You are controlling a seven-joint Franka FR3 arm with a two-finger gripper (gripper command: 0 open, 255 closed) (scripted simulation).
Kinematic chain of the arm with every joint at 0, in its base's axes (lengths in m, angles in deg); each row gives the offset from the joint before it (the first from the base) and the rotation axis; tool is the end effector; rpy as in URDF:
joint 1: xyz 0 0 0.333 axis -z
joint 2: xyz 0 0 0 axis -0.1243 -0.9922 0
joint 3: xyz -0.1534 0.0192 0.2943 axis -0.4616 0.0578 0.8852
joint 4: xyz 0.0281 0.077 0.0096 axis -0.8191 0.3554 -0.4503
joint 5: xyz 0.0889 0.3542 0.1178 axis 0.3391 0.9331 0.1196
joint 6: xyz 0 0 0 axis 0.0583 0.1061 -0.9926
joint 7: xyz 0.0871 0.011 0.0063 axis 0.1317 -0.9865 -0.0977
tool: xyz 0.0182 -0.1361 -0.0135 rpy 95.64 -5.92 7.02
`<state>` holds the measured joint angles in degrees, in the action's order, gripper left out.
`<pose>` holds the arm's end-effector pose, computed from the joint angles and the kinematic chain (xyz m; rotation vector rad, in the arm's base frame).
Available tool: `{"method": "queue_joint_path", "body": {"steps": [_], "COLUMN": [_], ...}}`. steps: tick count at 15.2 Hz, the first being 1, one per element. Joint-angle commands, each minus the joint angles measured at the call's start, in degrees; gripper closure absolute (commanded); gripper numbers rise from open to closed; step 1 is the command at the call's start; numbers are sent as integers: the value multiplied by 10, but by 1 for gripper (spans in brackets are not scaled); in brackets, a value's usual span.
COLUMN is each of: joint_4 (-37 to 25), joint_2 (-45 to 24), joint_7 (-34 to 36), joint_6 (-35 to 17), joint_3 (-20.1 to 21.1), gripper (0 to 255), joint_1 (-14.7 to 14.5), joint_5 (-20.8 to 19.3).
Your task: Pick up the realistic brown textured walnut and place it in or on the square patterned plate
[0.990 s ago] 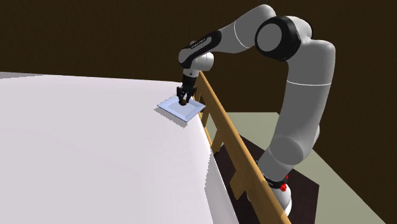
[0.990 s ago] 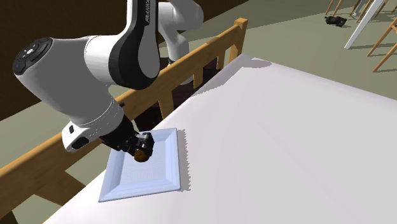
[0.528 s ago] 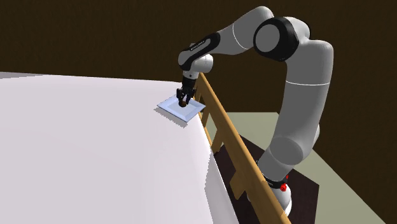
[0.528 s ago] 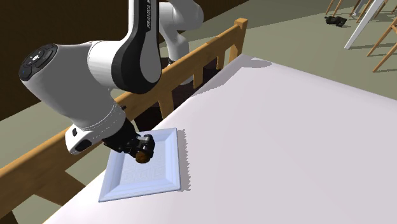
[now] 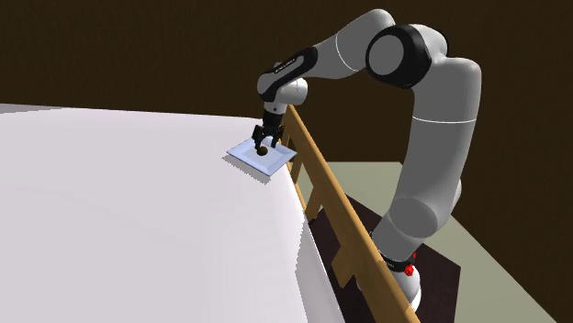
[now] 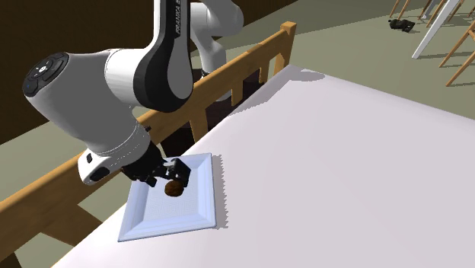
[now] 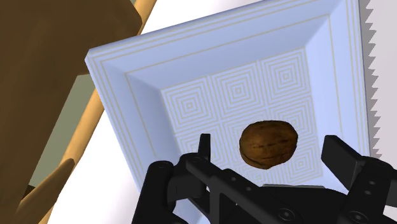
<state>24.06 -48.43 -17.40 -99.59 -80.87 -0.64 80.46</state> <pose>0.5813 -0.1046 0.2641 -2.9264 0.1748 0.1172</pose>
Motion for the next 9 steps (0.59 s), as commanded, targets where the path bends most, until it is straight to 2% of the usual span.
{"method": "queue_joint_path", "body": {"steps": [1,4,9], "joint_4": [-7,-30,-30], "joint_2": [10,34,34], "joint_7": [3,9,9], "joint_6": [16,63,63], "joint_3": [-2,-8,-8], "gripper": [0,0,0], "joint_1": [1,5,5], "joint_5": [-4,-14,-14]}}
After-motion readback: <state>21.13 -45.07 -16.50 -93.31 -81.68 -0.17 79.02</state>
